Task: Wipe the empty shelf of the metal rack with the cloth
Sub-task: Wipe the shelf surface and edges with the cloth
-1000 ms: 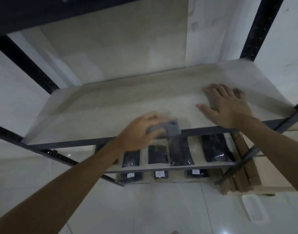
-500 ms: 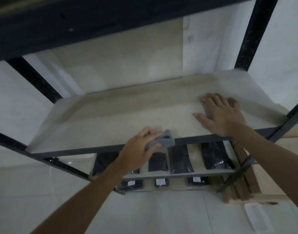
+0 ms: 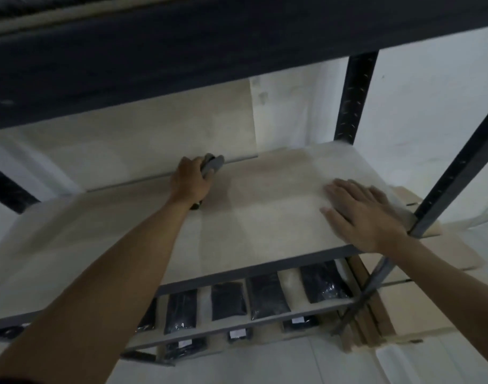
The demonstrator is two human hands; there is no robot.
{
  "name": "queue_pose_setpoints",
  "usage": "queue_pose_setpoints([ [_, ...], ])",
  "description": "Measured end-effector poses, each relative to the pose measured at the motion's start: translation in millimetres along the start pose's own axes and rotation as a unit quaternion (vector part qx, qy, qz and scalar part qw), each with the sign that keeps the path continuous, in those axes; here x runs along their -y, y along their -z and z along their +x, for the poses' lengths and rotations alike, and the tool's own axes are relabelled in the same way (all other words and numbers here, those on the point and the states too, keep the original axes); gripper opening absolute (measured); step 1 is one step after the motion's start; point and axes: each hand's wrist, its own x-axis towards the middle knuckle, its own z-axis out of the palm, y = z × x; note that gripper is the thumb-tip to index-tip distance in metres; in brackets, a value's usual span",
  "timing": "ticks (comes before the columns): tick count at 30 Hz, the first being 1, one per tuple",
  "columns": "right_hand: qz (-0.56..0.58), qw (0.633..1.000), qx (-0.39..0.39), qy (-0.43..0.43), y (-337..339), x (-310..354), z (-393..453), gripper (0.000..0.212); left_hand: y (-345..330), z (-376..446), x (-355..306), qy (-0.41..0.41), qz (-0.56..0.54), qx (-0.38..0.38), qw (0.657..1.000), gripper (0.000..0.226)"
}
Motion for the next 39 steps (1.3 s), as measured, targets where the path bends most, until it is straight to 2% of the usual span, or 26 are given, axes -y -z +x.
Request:
queue_pose_setpoints([
  [4,-0.004,1.000,-0.029,0.008,-4,-1,3,0.061,-24,11,-20,0.044,0.039,-0.029,0.998,0.039],
  [7,-0.010,0.999,-0.044,0.014,-5,0,4,0.058,-22,-2,-33,-0.007,0.011,-0.029,0.999,0.035],
  [10,-0.009,0.999,-0.042,0.016,-3,2,2,0.058,-24,-33,-66,-0.111,-0.099,0.057,0.987,0.023],
  [12,-0.008,0.999,-0.036,0.015,-2,2,2,0.059,-19,-34,-78,-0.140,-0.126,0.116,0.975,0.029],
  [14,-0.015,0.999,-0.036,0.017,-3,1,2,0.060,-11,-11,-78,-0.143,-0.119,0.083,0.979,0.029],
  [17,-0.015,0.999,-0.041,0.013,-4,0,2,0.060,-11,24,-64,-0.105,-0.104,0.021,0.989,0.028],
  [22,-0.017,0.999,-0.043,0.016,-5,-1,1,0.059,-42,24,-60,-0.094,-0.068,0.040,0.992,0.033],
  [26,-0.016,0.999,-0.042,0.012,-2,2,-1,0.060,-37,-26,-71,-0.193,-0.086,0.064,0.975,0.035],
  [28,-0.016,0.999,-0.042,0.008,0,4,-3,0.060,-29,-59,-77,-0.252,-0.113,0.112,0.954,0.035],
  [30,-0.015,0.999,-0.034,0.008,2,6,-2,0.060,-18,-61,-76,-0.278,-0.128,0.159,0.939,0.029],
  [31,-0.016,0.999,-0.030,0.007,3,6,-1,0.061,-15,-50,-76,-0.271,-0.129,0.158,0.941,0.026],
  [35,-0.018,0.999,-0.029,0.006,0,2,0,0.062,-24,-2,-75,-0.194,-0.088,0.060,0.975,0.034],
  [39,-0.017,0.999,-0.036,0.010,-3,0,-2,0.061,-43,-13,-73,-0.203,-0.080,0.054,0.974,0.039],
])
